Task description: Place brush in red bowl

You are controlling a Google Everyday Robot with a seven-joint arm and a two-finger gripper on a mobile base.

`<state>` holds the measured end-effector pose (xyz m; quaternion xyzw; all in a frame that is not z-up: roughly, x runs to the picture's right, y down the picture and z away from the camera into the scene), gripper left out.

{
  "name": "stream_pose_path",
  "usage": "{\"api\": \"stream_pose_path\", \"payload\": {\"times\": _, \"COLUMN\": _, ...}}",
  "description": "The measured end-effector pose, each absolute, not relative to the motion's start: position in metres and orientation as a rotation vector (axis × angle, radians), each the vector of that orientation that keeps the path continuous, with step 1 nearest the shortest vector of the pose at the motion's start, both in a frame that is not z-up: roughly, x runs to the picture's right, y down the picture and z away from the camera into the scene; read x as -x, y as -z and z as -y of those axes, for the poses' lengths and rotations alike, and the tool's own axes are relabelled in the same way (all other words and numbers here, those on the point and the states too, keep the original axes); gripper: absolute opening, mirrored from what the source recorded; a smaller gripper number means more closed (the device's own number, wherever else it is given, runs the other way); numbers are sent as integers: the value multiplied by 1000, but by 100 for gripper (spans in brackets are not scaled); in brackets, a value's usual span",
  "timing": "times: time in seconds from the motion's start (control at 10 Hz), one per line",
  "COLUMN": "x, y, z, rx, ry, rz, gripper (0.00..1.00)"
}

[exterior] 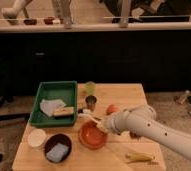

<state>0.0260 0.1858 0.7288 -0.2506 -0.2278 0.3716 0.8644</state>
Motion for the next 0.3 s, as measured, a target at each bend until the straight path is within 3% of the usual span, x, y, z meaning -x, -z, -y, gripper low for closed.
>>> {"api": "stream_pose_path", "payload": {"times": 0.3, "x": -15, "y": -734, "z": -197, "rx": 525, "ry": -817, "rz": 507, "gripper": 0}}
